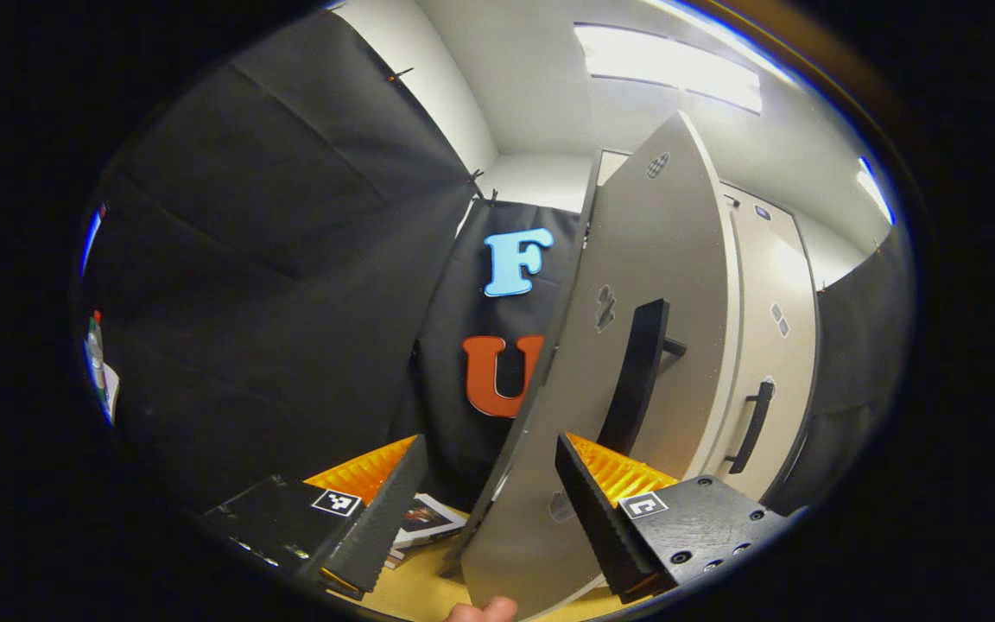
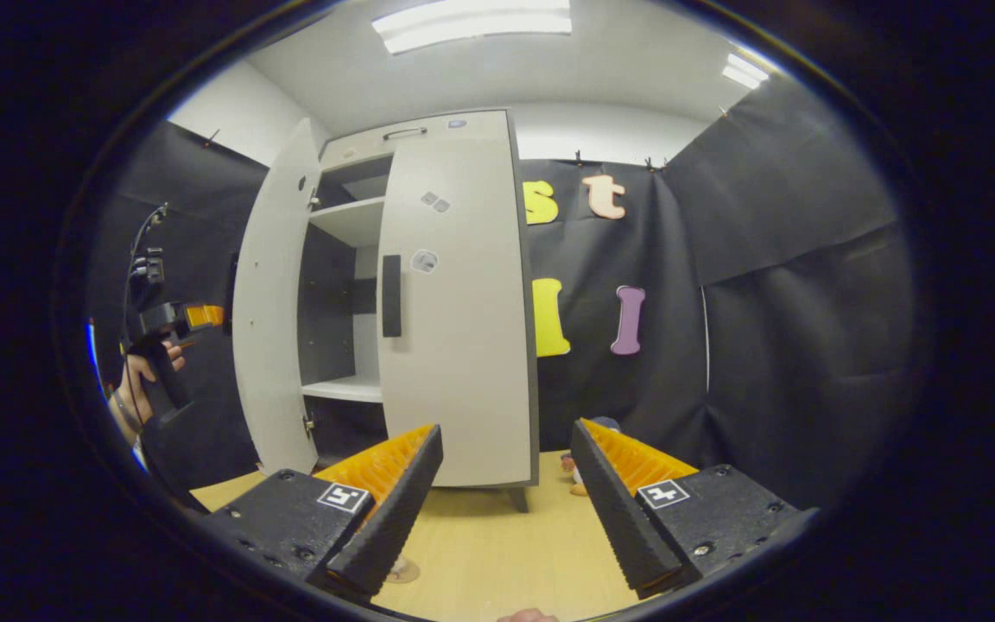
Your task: Grasp the bottle in the cabinet with the left hand and place it on the coaster, then close the right door with the right hand and the left door with the left hand.
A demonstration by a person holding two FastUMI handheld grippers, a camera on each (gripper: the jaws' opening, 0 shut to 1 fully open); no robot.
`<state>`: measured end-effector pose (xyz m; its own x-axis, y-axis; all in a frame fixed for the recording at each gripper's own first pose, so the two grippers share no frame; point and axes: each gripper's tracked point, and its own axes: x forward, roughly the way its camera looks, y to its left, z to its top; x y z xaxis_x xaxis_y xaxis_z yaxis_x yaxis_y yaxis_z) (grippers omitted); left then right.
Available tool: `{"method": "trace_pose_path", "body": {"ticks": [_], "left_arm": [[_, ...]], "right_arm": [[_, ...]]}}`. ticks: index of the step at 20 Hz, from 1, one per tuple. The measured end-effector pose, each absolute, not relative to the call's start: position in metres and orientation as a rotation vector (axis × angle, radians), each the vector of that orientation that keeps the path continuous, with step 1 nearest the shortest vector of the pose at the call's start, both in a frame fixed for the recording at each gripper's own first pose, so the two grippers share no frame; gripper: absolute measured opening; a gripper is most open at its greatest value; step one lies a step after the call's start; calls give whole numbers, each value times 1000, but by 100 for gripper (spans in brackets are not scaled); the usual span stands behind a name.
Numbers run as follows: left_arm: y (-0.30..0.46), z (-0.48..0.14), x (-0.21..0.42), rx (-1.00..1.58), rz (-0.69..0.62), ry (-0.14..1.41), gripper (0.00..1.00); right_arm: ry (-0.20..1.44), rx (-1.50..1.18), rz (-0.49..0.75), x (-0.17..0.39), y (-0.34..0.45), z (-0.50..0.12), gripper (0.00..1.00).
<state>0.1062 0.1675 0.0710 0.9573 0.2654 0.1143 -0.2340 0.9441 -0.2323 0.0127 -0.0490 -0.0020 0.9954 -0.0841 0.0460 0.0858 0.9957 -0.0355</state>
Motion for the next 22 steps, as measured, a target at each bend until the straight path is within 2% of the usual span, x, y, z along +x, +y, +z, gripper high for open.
{"method": "trace_pose_path", "body": {"ticks": [1, 4, 5, 7, 8, 9, 10, 11, 12, 13, 15, 16, 17, 18, 19, 20, 21, 22], "left_arm": [[157, 70, 112, -222, 226, -139, 93], [134, 70, 131, -242, 144, -123, 94], [130, 71, 135, -256, 134, -125, 99], [131, 76, 139, -261, 136, -137, 100], [132, 78, 140, -257, 136, -142, 94], [131, 78, 138, -253, 132, -143, 95], [130, 79, 135, -246, 126, -140, 99], [128, 76, 131, -226, 116, -130, 95], [126, 72, 127, -195, 110, -112, 99], [125, 64, 121, -163, 106, -94, 95], [117, 47, 105, -109, 92, -62, 95], [111, 35, 98, -91, 82, -52, 99], [104, 23, 91, -78, 74, -36, 99], [96, 8, 83, -67, 67, -16, 95], [88, -3, 74, -60, 61, -1, 99], [78, -14, 67, -59, 53, 10, 99], [70, -24, 59, -59, 47, 21, 95], [62, -32, 52, -56, 40, 24, 99]], "right_arm": [[-43, -33, -90, 12, -50, -2, 98], [-55, -22, -117, 13, -56, 2, 98], [-62, -19, -126, 12, -57, 4, 98], [-72, -19, -141, 9, -61, 7, 98], [-76, -22, -150, 9, -63, 9, 98], [-79, -23, -157, 8, -65, 10, 94], [-77, -21, -161, 8, -67, 9, 98], [-73, -18, -160, 10, -67, 8, 98], [-66, -13, -155, 12, -66, 7, 98], [-61, -9, -149, 14, -64, 6, 98], [-56, -7, -133, 19, -60, 6, 98], [-49, -10, -122, 24, -56, 4, 98], [-39, -11, -111, 28, -54, 2, 98], [-28, -9, -97, 33, -51, 0, 98], [-18, -6, -83, 37, -48, -1, 98], [-8, -5, -72, 41, -45, -2, 98], [5, -7, -62, 44, -43, -4, 98], [11, -12, -50, 47, -38, -5, 98]]}}
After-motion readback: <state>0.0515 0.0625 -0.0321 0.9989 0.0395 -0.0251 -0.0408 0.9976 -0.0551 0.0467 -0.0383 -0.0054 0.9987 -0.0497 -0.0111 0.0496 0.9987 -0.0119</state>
